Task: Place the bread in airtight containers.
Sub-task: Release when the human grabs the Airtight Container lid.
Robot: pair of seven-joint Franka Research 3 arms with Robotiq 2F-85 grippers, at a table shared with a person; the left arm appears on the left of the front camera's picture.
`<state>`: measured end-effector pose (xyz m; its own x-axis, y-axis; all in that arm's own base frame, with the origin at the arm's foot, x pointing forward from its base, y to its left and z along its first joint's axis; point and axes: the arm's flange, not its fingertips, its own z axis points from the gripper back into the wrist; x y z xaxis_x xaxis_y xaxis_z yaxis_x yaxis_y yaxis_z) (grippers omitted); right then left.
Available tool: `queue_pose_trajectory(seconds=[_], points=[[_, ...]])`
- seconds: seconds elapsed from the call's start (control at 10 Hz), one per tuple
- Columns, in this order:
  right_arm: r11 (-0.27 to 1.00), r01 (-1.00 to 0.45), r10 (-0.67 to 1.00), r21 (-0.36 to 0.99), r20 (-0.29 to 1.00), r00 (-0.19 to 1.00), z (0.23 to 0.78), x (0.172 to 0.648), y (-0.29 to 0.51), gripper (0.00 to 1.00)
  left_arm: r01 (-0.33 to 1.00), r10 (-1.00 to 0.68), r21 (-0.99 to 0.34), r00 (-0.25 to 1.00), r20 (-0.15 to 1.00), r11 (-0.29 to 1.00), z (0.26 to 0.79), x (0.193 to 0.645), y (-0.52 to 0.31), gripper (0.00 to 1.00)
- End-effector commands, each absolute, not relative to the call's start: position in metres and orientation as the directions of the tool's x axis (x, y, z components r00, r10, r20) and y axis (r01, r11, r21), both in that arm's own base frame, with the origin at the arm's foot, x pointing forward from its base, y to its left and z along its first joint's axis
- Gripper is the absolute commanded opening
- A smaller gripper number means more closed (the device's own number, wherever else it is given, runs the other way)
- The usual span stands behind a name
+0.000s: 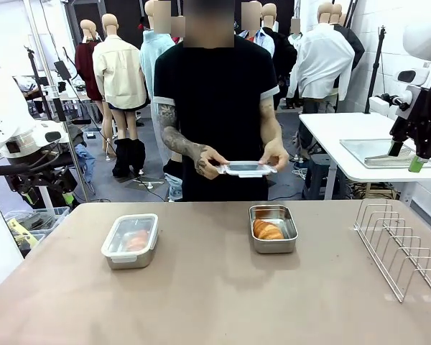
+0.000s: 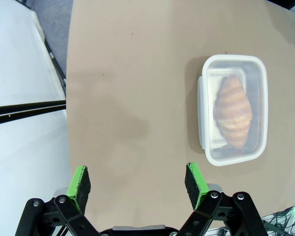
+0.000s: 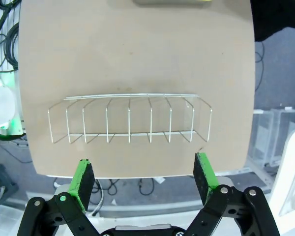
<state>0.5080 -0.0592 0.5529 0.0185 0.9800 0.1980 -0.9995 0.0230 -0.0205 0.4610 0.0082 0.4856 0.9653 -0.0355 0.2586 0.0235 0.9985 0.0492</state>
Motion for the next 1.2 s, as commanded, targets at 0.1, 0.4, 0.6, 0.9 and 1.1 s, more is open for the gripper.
queue_pose_trajectory(seconds=[0.1,0.4,0.6,0.9,1.1], points=[[0.023,-0.999,0.981,-0.032,0.193,0.016,0.5532,0.5082,-0.0586,1.0,0.006,-0.02,0.053,0.965,0.26,0.999,0.4853,0.4589,0.0082,1.0],[0.023,-0.999,0.981,-0.032,0.193,0.016,0.5532,0.5082,-0.0586,1.0,0.006,-0.02,0.053,0.965,0.26,0.999,0.4853,0.4589,0.0082,1.0],[0.023,-0.999,0.981,-0.032,0.193,0.016,0.5532,0.5082,-0.0586,1.0,0.006,-0.02,0.053,0.965,0.26,0.999,0.4853,0.4589,0.0082,1.0],[0.023,-0.999,0.981,-0.032,0.193,0.016,0.5532,0.5082,-0.0586,1.0,0.006,-0.02,0.053,0.965,0.26,0.999,0.4853,0.4589,0.0082,1.0],[0.023,-0.999,0.981,-0.032,0.193,0.016,0.5532,0.5082,-0.0586,1.0,0.006,-0.02,0.053,0.965,0.26,0.999,0.4853,0.4589,0.0082,1.0]])
